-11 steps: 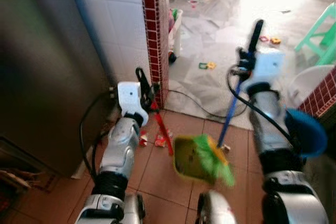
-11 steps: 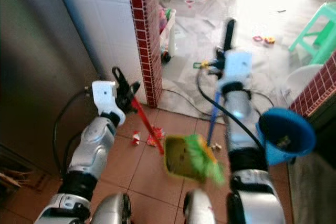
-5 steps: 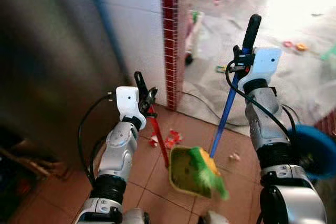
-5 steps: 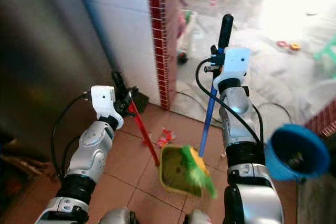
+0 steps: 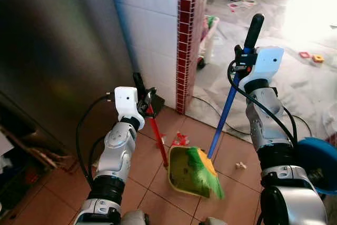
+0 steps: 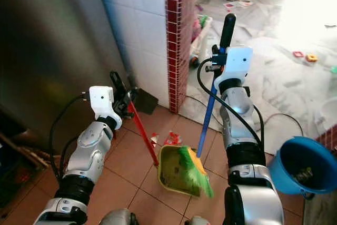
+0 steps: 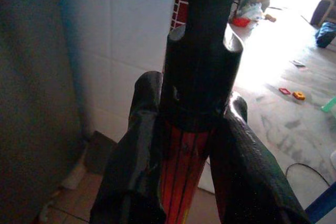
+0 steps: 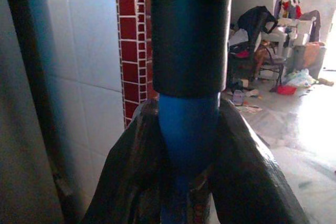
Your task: Sweep floor
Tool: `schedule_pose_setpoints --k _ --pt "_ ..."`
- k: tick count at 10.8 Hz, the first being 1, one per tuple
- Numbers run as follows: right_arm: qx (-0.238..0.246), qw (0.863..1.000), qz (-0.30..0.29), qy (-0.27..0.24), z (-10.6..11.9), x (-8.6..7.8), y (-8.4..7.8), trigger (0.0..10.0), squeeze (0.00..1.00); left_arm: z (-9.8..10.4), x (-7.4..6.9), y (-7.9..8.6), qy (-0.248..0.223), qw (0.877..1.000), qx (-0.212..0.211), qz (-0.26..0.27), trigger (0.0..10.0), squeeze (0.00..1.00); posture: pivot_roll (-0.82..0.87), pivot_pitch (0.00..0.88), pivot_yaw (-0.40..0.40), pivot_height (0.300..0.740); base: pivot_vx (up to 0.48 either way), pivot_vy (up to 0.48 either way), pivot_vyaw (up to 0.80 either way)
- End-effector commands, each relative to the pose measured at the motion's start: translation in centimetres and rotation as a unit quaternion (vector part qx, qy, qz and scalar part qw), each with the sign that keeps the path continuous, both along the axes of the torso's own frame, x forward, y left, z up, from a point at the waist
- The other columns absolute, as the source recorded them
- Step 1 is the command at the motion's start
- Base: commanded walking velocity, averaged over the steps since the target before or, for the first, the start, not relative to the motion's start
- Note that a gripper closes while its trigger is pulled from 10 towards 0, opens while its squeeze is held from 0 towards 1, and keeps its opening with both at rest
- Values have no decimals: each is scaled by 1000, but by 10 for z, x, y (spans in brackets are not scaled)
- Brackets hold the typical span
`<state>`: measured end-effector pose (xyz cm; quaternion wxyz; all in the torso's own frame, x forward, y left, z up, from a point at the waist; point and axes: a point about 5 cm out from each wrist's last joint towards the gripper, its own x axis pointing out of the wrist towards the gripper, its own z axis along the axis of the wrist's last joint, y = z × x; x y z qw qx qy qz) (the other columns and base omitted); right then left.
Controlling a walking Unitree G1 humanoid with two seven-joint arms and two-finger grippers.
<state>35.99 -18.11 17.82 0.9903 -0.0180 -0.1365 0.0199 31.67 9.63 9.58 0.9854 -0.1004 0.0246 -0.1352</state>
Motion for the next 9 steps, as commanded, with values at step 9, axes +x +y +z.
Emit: schedule_pose_setpoints --k 9 --pt "8 999 44 -18 11 -7 41 10000 0 13 -5 15 -15 998 -29 50 10000 0 -74 27 18 740 0 0 -74"
